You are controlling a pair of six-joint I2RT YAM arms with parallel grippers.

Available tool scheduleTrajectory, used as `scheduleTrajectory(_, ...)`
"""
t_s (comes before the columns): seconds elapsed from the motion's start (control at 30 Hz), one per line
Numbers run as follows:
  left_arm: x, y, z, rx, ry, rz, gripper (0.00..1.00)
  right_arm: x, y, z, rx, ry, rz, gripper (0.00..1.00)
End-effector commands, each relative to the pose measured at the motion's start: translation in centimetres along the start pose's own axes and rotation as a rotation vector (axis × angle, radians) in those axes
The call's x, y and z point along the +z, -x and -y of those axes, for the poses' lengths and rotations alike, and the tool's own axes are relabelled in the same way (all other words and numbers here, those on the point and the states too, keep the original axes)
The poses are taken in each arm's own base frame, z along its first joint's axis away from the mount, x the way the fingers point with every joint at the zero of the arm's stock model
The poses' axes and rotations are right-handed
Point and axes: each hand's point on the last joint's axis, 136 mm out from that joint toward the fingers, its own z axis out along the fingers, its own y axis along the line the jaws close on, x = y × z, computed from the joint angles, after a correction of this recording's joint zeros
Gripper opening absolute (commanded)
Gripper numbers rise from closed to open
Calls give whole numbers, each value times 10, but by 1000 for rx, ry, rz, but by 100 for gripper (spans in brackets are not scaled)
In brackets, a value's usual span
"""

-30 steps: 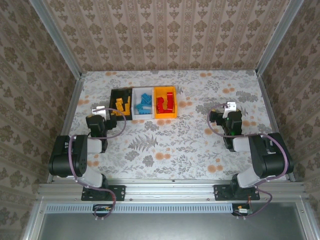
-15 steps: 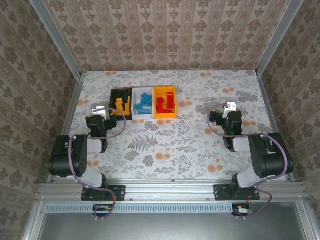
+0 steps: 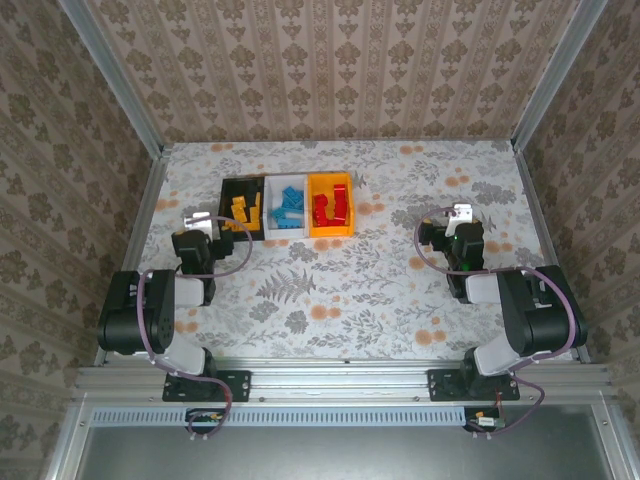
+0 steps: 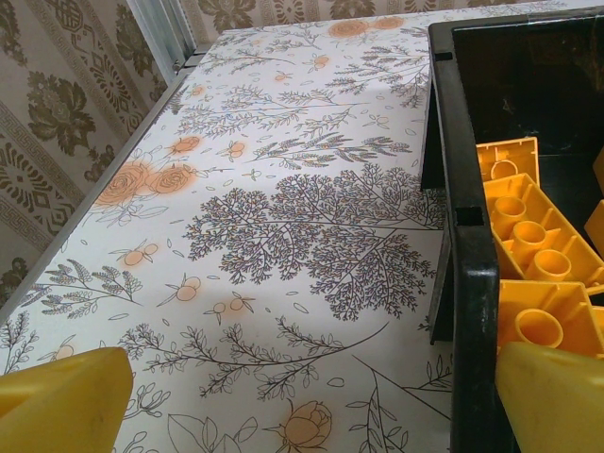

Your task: Sort the legos into containers by color

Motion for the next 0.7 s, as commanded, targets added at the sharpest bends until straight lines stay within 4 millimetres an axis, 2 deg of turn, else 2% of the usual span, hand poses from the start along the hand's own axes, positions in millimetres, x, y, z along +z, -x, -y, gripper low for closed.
scheduleTrajectory(0.0,3,13,-2,-14,15,40,100,3,0,5,15,-23,-5,100)
scheduleTrajectory(0.67,3,13,-1,-12,14,40,100,3,1,2,7,-10,-5,100)
